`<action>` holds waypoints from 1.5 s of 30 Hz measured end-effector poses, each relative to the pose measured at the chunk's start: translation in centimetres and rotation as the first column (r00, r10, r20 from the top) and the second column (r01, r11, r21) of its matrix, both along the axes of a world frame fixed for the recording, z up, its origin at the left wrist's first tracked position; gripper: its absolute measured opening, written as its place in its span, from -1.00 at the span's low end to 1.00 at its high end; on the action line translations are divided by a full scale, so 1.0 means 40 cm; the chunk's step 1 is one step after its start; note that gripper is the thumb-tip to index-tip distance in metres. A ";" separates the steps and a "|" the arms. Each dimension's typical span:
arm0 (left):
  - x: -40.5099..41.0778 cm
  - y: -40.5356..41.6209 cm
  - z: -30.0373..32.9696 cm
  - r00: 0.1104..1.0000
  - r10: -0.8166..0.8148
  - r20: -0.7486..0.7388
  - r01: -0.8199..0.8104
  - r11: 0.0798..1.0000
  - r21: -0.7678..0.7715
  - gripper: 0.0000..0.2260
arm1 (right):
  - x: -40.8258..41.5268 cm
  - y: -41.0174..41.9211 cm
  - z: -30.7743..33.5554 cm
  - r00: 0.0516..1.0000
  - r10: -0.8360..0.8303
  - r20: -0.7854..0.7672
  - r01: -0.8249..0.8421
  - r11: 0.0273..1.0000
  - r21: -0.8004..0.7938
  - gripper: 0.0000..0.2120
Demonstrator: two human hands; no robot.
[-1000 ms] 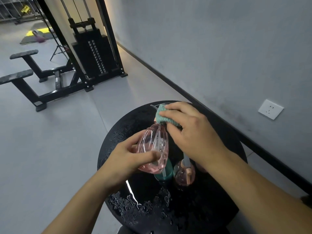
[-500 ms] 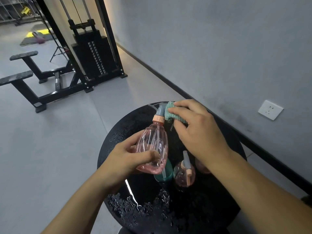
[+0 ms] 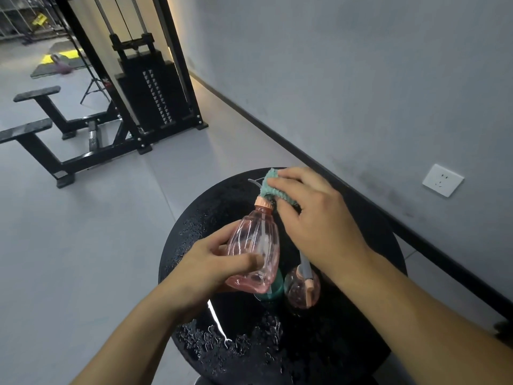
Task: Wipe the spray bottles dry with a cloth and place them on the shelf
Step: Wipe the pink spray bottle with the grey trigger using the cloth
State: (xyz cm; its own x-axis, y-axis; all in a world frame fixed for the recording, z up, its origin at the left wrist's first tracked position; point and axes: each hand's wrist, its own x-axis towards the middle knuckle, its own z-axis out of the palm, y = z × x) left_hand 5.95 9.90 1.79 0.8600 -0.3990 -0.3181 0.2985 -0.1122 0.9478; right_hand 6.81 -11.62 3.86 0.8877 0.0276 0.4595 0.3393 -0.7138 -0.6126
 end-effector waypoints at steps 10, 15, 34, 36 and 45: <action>0.004 -0.001 0.000 0.999 0.035 0.028 -0.034 0.999 -0.019 -0.44 | 0.004 -0.024 0.004 0.998 -0.058 -0.023 0.059 0.998 0.017 -0.65; 0.003 0.001 -0.002 0.996 0.076 0.050 -0.075 0.997 -0.038 -0.47 | 0.001 -0.024 0.002 0.996 -0.064 -0.060 0.066 0.998 0.018 -0.68; 0.010 0.009 0.008 0.990 0.113 0.082 -0.110 0.993 -0.041 -0.42 | -0.004 -0.023 -0.002 0.997 -0.039 -0.063 0.042 0.997 0.058 -0.68; 0.009 0.006 0.010 0.991 0.103 0.086 -0.101 0.994 -0.036 -0.41 | -0.004 -0.021 -0.002 0.999 -0.040 -0.035 0.042 0.997 0.061 -0.66; 0.013 0.013 0.004 0.993 0.102 0.062 -0.100 0.994 -0.035 -0.42 | -0.001 -0.021 -0.003 0.997 -0.048 -0.058 0.056 0.987 0.149 -0.70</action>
State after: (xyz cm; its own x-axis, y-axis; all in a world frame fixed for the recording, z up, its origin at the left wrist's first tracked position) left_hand 6.47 10.41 1.93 0.9144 -0.3184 -0.2501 0.2458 -0.0541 0.9678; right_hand 6.78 -12.45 3.73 0.9099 -0.0846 0.4061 0.2677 -0.6282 -0.7306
